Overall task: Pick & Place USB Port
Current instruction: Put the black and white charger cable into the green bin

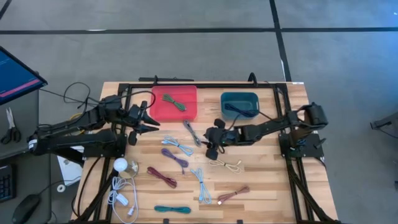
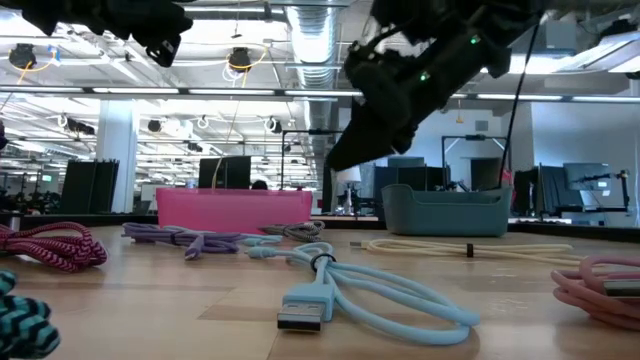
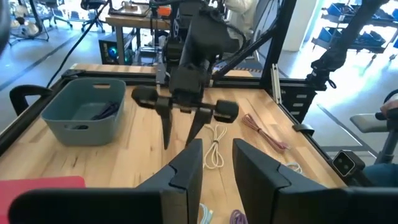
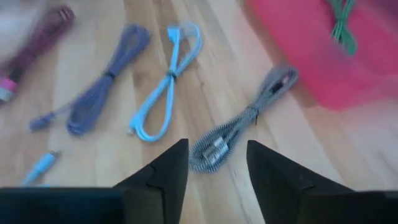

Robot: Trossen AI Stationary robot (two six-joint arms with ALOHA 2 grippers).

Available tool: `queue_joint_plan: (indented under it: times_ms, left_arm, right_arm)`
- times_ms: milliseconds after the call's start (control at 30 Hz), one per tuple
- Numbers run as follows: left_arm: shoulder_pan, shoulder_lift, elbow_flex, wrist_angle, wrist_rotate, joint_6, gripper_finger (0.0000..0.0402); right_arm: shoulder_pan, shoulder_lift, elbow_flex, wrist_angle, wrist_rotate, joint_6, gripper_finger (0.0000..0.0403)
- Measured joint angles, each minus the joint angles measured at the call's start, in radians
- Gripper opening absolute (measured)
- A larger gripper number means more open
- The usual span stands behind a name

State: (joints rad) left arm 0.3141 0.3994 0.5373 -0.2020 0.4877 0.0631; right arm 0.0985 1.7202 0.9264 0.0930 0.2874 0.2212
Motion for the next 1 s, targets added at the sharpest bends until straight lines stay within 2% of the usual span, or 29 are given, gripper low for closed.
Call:
queue_joint_plan:
  times_ms: [233,367,633,867,1000]
  left_arm:
    - [0.000,0.005,0.000,0.000,0.000,-0.016,0.0087]
    - [0.000,0.005,0.000,0.000,0.000,-0.019,0.0087]
    - [0.000,0.005,0.000,0.000,0.000,-0.019,0.0087]
    - [0.000,0.018,0.000,0.000,0.000,-0.019,0.0087]
    - [0.000,0.033,0.000,0.001,0.000,-0.019,0.0087]
  right_arm:
    - [-0.014,0.096,0.076,-0.063,-0.001,0.000,0.0206]
    - [-0.025,0.145,0.099,-0.060,-0.002,0.000,0.0222]
    - [-0.038,0.216,0.112,-0.037,-0.023,0.013,0.0218]
    - [-0.041,0.216,0.110,-0.021,-0.036,0.031,0.0210]
    - [-0.044,0.216,0.111,0.017,-0.089,0.034,0.0202]
